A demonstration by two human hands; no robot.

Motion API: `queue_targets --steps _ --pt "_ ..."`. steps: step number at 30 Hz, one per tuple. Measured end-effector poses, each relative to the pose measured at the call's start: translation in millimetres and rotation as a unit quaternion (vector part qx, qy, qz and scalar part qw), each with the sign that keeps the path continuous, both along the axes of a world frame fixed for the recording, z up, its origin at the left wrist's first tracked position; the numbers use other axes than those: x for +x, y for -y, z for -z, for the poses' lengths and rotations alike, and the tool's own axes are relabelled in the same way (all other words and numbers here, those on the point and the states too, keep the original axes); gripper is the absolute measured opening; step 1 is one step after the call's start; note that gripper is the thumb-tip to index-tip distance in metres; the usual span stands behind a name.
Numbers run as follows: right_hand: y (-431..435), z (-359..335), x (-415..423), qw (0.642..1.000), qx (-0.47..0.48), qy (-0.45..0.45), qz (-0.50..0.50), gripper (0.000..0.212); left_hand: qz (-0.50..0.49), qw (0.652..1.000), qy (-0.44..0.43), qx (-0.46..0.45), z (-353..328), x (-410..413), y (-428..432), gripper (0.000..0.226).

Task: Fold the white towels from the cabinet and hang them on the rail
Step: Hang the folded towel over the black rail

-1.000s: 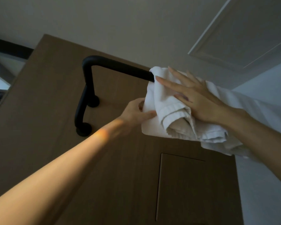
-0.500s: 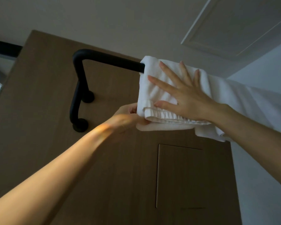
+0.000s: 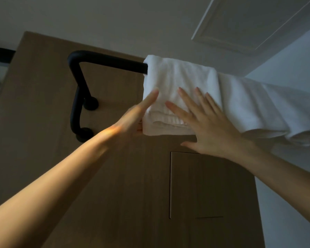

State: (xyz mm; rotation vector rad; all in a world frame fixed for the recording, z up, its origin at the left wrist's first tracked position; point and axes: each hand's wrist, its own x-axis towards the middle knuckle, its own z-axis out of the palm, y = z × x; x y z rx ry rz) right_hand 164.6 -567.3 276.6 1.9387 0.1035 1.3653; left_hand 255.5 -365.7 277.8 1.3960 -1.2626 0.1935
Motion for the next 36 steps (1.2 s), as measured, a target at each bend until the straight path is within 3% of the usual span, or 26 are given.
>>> queue_targets --steps 5,9,14,16,18,23,25,31,36 --pt "6.9 12.0 13.7 0.993 0.018 0.116 -0.015 0.111 -0.095 0.989 -0.026 -0.108 -5.4 -2.0 16.1 0.039" --pt "16.3 10.9 27.8 0.98 -0.009 0.196 -0.017 0.099 -0.065 0.993 -0.019 -0.099 -2.7 4.6 9.8 0.032" --pt "29.4 4.4 35.4 0.962 -0.02 0.253 -0.098 0.072 -0.053 0.993 -0.06 -0.088 -6.4 11.7 9.5 0.041" --pt "36.2 0.8 30.1 0.958 -0.02 0.248 -0.145 0.065 -0.048 0.992 -0.071 -0.093 -5.8 12.5 10.2 0.037" --pt "38.2 0.3 21.6 0.96 -0.011 0.227 -0.163 0.071 -0.054 0.991 -0.072 -0.098 -3.9 14.9 12.2 0.04" --pt "34.2 12.9 16.3 0.99 0.026 0.127 -0.059 0.088 -0.069 0.987 -0.102 -0.105 -4.6 18.3 14.7 0.046" --pt "28.7 15.3 20.8 0.989 0.044 0.135 -0.051 0.094 -0.064 0.988 -0.101 -0.099 -5.4 16.1 14.3 0.045" --pt "5.7 14.8 30.7 0.973 0.042 0.209 -0.085 0.067 0.005 0.989 -0.119 -0.086 -4.5 10.5 12.2 0.04" --pt "6.7 15.9 28.3 0.976 0.011 0.205 -0.066 0.074 -0.006 0.982 -0.14 -0.128 4.0 16.0 19.6 0.04"
